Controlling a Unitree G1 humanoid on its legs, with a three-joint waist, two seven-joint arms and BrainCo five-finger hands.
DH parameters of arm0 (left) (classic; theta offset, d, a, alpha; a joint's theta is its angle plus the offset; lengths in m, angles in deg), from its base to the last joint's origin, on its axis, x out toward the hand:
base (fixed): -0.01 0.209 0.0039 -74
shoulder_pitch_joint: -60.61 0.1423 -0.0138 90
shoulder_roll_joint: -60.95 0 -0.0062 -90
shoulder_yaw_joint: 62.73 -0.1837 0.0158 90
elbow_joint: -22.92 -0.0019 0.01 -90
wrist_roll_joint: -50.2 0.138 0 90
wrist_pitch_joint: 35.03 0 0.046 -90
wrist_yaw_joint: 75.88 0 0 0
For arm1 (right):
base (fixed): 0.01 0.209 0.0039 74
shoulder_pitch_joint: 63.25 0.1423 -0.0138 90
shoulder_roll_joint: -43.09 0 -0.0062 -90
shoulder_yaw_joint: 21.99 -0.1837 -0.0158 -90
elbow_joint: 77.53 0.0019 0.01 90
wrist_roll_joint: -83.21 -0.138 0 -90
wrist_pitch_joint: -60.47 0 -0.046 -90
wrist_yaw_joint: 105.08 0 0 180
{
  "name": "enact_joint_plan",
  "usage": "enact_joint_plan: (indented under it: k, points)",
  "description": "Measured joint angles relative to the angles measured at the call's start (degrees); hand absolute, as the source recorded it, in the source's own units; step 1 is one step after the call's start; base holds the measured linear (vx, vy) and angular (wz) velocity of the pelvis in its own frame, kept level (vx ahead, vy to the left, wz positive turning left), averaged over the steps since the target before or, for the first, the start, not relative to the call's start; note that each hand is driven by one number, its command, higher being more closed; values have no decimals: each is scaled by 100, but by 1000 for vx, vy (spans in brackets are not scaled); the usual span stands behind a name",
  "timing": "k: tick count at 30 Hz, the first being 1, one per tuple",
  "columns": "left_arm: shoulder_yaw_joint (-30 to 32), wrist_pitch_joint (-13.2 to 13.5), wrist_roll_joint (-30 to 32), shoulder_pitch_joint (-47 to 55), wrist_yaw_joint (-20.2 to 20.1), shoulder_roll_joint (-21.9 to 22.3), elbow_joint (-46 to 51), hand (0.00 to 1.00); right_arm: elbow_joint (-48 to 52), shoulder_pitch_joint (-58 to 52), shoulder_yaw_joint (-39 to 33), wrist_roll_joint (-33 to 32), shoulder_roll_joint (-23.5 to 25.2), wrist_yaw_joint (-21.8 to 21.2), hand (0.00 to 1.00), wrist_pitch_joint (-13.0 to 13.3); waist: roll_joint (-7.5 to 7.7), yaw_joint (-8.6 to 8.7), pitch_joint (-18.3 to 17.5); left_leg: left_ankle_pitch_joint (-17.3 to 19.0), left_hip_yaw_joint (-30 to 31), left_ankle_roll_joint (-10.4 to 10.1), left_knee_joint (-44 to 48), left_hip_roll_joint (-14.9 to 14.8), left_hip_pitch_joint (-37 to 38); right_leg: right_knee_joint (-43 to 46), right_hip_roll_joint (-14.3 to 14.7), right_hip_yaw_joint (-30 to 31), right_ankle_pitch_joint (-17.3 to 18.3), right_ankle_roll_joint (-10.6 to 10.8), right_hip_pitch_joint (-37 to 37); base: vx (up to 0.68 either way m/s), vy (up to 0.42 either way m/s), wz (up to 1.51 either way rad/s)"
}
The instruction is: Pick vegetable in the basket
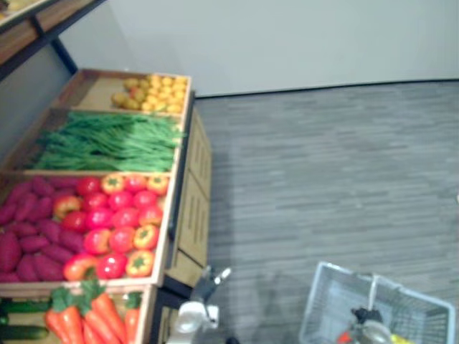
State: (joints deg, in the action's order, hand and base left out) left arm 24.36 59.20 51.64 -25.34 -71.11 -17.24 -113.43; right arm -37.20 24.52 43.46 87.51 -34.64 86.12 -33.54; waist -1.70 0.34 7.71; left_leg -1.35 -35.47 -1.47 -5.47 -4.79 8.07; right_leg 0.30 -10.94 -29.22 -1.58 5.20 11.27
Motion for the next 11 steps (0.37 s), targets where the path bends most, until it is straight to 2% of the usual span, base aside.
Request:
enact_joint_plan:
  k: [2, 4, 8, 11]
  points:
    - [255, -89, 443, -48, 149, 10, -544, 0, -210, 83, -54, 2, -92, 31, 100, 34, -10, 34, 3, -41, -12, -47, -1, -60, 0, -38, 64, 6, 4, 5, -4, -40, -123, -10]
    - [689, -310, 862, -30, 305, 21, -1033, 0, -307, 119, -218, 11, -96, 46, 100, 63, -21, 91, 9, -106, -19, -111, -8, -118, 5, -74, 124, 60, 4, 5, -9, -54, -90, -7]
    - [1011, -452, 1395, 10, 406, -56, -1185, 0, -406, 200, -231, 34, -98, 44, 100, 54, -53, 75, 26, -110, -31, -124, -42, -153, 12, -215, 186, 156, 14, 17, -15, -109, -62, -15]
    - [1205, -574, 1765, 33, 396, -51, -1364, 0, -484, 228, -218, 68, -86, 40, 100, 50, 22, 17, 80, -102, -26, -122, -52, -4, 11, -225, 74, 164, 397, 204, -25, -97, -29, -10]
